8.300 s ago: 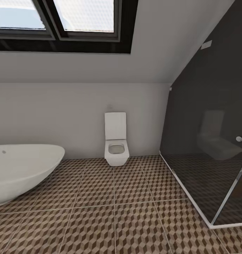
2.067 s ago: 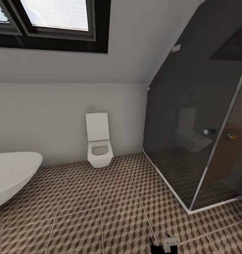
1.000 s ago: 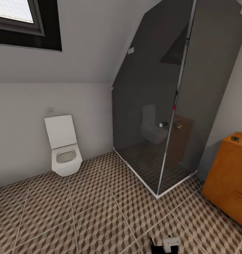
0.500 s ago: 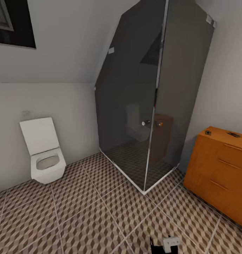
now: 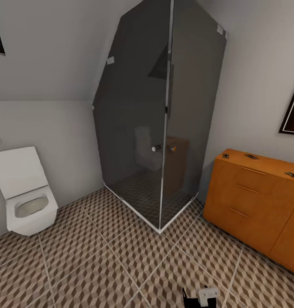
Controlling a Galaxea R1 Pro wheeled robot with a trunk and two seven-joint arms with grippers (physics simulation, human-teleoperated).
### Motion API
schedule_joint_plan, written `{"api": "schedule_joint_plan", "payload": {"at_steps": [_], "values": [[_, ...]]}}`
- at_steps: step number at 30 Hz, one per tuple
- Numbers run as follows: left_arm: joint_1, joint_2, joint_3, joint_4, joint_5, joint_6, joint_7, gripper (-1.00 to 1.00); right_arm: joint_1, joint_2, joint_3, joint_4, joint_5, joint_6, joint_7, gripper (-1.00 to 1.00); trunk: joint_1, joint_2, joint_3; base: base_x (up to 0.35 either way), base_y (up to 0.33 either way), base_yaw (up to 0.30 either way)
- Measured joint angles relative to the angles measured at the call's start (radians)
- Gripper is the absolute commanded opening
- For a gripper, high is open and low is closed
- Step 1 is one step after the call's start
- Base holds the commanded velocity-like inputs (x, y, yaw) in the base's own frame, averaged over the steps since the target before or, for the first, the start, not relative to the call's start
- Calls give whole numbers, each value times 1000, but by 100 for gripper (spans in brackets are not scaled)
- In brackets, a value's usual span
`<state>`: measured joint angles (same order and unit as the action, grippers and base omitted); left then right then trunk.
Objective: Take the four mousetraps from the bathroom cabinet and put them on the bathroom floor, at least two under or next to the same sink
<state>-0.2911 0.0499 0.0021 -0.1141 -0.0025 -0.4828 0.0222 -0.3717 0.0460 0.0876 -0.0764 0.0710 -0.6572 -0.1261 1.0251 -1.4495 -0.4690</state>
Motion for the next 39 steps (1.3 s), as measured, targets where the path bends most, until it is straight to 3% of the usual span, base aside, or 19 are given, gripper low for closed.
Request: {"api": "schedule_joint_plan", "payload": {"at_steps": [39], "values": [[0, -1, 0, 0, 0, 0, 0, 100, 0, 0, 0, 0, 0, -1, 0, 100, 0, 0, 0, 0, 0, -286]]}}
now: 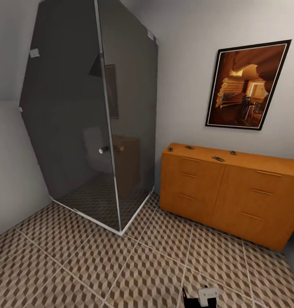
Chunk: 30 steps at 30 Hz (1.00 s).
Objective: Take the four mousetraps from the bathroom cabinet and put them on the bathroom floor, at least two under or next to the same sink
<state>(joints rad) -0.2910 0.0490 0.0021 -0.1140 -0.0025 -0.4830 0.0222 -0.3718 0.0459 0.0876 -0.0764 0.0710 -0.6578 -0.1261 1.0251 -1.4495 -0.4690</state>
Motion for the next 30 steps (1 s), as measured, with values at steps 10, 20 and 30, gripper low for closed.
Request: {"api": "schedule_joint_plan", "payload": {"at_steps": [10, 20, 30], "values": [[0, 0, 0, 0, 0, 0, 0, 100, 0, 0, 0, 0, 0, 0, 0, 100, 0, 0, 0, 0, 0, -273], [0, 0, 0, 0, 0, 0, 0, 100, 0, 0, 0, 0, 0, 0, 0, 100, 0, 0, 0, 0, 0, -271], [0, 0, 0, 0, 0, 0, 0, 100, 0, 0, 0, 0, 0, 0, 0, 100, 0, 0, 0, 0, 0, -266]]}}
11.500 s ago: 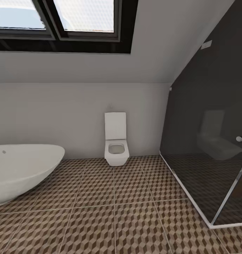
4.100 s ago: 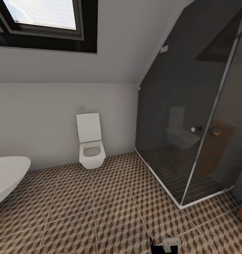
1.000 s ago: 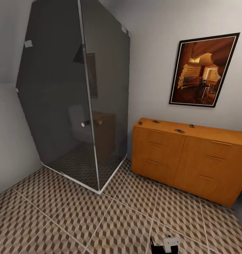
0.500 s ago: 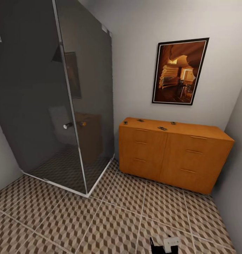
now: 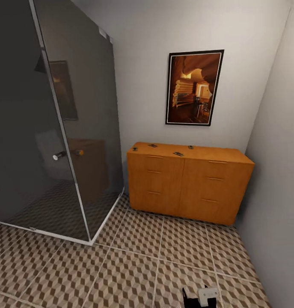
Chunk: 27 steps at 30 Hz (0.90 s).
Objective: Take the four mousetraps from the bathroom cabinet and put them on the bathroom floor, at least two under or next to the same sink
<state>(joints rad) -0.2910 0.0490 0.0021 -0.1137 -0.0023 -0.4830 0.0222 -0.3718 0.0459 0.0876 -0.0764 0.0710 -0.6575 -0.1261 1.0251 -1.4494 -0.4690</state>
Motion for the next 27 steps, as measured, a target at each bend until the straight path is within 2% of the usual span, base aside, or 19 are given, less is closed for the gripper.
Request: {"api": "schedule_joint_plan", "payload": {"at_steps": [27], "values": [[0, 0, 0, 0, 0, 0, 0, 100, 0, 0, 0, 0, 0, -1, 0, 100, 0, 0, 0, 0, 0, -259]]}}
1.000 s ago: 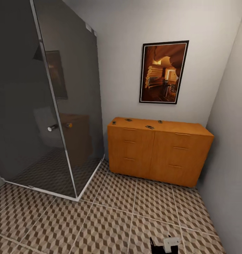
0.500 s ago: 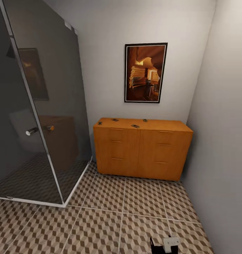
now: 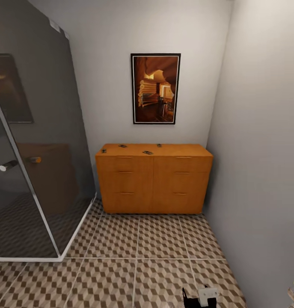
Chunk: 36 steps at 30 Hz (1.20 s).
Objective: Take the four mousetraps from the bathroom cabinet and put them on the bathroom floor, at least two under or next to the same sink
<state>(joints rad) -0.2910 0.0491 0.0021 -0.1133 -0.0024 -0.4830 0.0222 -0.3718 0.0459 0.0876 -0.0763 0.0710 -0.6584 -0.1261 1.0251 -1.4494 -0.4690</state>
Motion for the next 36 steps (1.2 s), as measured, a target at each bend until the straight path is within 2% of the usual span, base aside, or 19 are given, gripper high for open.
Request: {"api": "schedule_joint_plan", "payload": {"at_steps": [10, 36], "values": [[0, 0, 0, -1, 0, 0, 0, 100, 0, 0, 0, 0, 0, 1, 0, 100, 0, 0, 0, 0, 0, -164], [0, 0, 0, 0, 0, 0, 0, 100, 0, 0, 0, 0, 0, 0, 0, 100, 0, 0, 0, 0, 0, -8]]}}
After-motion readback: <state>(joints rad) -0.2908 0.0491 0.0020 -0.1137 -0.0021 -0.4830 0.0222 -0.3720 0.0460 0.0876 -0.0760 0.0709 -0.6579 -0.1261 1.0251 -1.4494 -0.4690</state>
